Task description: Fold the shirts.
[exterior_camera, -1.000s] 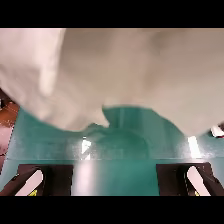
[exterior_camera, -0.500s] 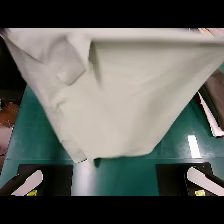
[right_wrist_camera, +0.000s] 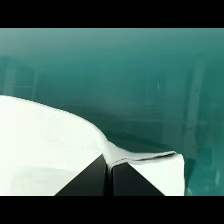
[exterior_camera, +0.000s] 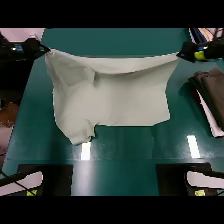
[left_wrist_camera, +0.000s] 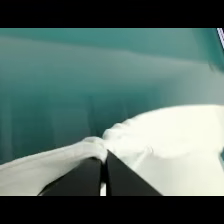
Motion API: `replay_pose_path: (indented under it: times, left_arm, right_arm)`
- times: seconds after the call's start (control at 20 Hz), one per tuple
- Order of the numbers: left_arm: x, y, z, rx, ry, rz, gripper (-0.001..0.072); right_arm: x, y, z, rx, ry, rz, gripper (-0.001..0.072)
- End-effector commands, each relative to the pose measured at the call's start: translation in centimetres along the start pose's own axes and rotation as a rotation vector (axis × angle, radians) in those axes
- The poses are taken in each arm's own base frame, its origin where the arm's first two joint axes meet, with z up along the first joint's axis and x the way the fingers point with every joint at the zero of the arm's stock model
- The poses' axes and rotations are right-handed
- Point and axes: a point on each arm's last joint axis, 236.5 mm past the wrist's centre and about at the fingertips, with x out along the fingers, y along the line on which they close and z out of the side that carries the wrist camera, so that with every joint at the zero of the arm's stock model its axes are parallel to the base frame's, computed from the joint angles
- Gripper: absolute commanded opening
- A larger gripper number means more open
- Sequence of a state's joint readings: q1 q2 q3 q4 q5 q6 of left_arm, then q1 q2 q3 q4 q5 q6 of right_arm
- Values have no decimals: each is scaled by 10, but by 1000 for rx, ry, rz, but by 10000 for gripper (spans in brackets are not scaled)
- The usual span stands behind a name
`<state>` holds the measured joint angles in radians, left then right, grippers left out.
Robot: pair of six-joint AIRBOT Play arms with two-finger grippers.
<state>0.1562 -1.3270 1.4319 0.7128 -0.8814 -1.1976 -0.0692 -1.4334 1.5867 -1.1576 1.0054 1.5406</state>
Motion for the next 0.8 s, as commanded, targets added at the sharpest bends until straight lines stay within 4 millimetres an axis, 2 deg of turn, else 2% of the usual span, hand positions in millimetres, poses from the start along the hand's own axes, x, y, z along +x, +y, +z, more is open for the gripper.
replay_pose_path:
  times: [0.0, 0.15, 0.35, 0.5, 0.75]
  left_arm:
    - [36, 45, 12, -4, -89, 92, 23]
    - [58, 71, 1, 40, -72, 131, 23]
    - [72, 88, -10, 87, -47, 152, 23]
    - [72, 94, -21, 138, 8, 174, 23]
    - [58, 115, -88, 297, 323, 220, 23]
  right_arm:
    - [42, -11, 18, -27, -97, -39, 17]
    - [68, -24, 18, -13, -108, -55, 17]
    - [94, -39, 10, -18, -61, -68, 17]
    - [110, -44, -15, -14, 50, -70, 17]
    - [120, -63, -78, -68, 300, -139, 16]
